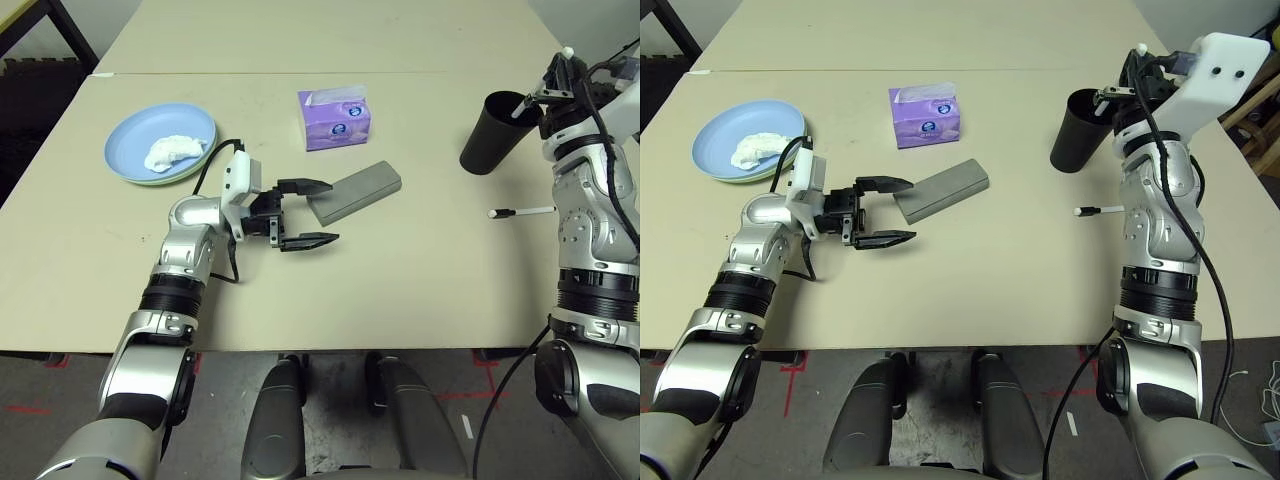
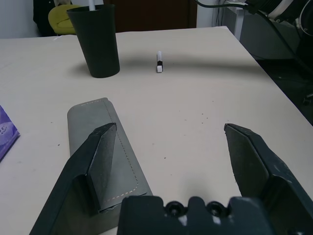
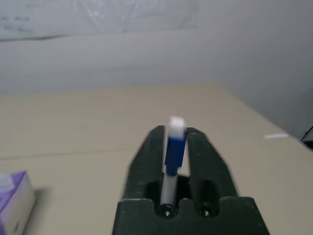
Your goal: Organize and tidy the items on the table.
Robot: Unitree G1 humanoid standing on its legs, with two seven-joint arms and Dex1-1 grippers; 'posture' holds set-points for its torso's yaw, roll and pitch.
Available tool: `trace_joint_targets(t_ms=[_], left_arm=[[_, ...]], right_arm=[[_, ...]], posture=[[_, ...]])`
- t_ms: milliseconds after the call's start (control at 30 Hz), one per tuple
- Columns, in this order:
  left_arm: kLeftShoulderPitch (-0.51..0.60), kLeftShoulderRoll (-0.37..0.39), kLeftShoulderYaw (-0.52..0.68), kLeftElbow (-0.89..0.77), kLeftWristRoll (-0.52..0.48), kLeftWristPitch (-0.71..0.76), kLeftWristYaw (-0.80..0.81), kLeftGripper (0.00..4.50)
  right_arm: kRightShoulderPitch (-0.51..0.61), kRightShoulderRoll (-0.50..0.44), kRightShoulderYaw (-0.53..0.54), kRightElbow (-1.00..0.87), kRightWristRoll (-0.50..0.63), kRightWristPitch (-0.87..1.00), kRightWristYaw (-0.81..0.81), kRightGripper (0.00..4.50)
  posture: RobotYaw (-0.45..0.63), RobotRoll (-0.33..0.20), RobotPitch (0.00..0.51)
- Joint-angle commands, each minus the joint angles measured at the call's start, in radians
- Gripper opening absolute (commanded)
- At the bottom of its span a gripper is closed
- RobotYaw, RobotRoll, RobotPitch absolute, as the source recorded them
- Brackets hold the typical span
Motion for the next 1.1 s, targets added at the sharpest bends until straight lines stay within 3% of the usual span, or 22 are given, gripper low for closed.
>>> trace_joint_targets(t_ms=[33, 200, 233, 467, 600, 900, 1100], left_arm=[[0.002, 0.01, -0.017, -0.005, 0.009, -0.001, -0.01, 4.5], [0.004, 0.008, -0.017, -0.007, 0.009, -0.002, -0.007, 4.5], [0.003, 0.007, -0.017, -0.007, 0.009, -0.002, -0.006, 4.5], [0.007, 0.006, -0.017, -0.011, 0.01, -0.003, -0.002, 4.5], [0.012, 0.005, -0.016, -0.016, 0.009, -0.002, 0.0, 4.5], [0.033, 0.013, -0.013, -0.038, 0.004, 0.001, 0.006, 4.5], [0.053, 0.021, -0.011, -0.069, 0.0, 0.012, 0.014, 4.5]], right_arm=[[0.003, -0.014, -0.007, 0.006, 0.018, 0.003, 0.02, 2.58], [-0.015, -0.029, -0.006, 0.016, 0.027, -0.015, 0.057, 4.37], [-0.019, -0.031, -0.007, 0.017, 0.033, -0.019, 0.07, 4.44], [-0.005, -0.064, 0.043, -0.029, 0.167, 0.032, 0.328, 4.44], [0.041, -0.165, 0.134, -0.052, 0.196, 0.104, 0.552, 4.44], [0.0, -0.353, 0.317, 0.132, 0.044, 0.066, 0.831, 4.44], [-0.079, -0.476, 0.504, 0.322, -0.159, -0.184, 1.087, 4.44]], posture=[[0.06, 0.0, 0.199], [0.06, 0.0, 0.2], [0.07, 0.0, 0.2], [0.07, 0.0, 0.202], [0.07, 0.0, 0.205], [0.1, 0.0, 0.213], [0.11, 0.0, 0.229]])
